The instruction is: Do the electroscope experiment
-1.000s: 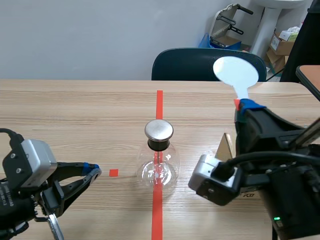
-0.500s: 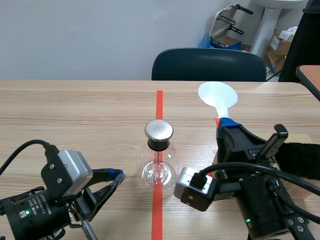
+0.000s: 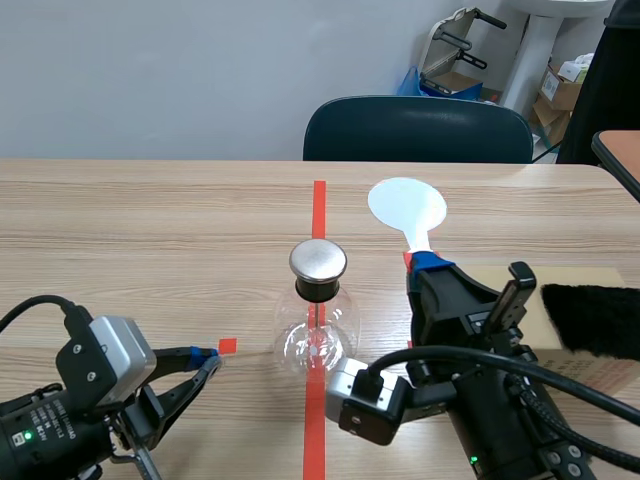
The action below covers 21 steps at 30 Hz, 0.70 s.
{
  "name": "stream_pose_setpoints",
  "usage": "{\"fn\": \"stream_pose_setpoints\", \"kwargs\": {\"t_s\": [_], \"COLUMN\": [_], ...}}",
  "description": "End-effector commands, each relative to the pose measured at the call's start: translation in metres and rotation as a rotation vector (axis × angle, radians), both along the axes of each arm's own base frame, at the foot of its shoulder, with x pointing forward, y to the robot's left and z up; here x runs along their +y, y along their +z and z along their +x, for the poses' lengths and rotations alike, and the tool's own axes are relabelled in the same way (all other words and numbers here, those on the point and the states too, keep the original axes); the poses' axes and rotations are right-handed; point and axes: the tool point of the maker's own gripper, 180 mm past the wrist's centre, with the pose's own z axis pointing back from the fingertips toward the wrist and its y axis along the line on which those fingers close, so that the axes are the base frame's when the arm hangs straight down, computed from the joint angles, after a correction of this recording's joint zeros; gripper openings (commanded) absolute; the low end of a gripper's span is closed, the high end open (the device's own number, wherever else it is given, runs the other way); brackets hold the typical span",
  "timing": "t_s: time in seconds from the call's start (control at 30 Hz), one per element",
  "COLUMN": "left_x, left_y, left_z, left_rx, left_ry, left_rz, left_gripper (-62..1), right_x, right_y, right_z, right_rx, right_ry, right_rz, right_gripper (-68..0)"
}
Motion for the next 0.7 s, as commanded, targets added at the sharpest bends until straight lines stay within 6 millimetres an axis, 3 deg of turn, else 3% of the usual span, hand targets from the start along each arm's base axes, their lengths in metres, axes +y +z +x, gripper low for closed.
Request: {"fn": "stream_pose_setpoints", "kwargs": {"t_s": [0.0,0.17,0.47,0.67], "left_x": [0.002,0.016,0.014,0.008], "left_y": [0.008,0.015,0.019,0.01], "left_z": [0.004,0.012,0.027,0.029], "left_rx": [-0.02,-0.055,-0.081,-0.066], "left_ry": [0.007,0.05,0.057,0.023], "left_rz": [-0.021,-0.048,-0.05,-0.033], "left_gripper": [-58.0,-58.0,-58.0,-58.1], "right_x": [-0.002,-0.003,-0.005,-0.005], "right_y": [0.005,0.005,0.005,0.005], "right_z": [0.005,0.005,0.006,0.006], "right_rx": [-0.019,-0.019,-0.02,-0.02], "right_ry": [-0.011,-0.015,-0.025,-0.026], "right_rz": [-0.008,-0.008,-0.007,-0.006], "right_gripper": [-65.8,-65.8,-65.8,-65.8]}}
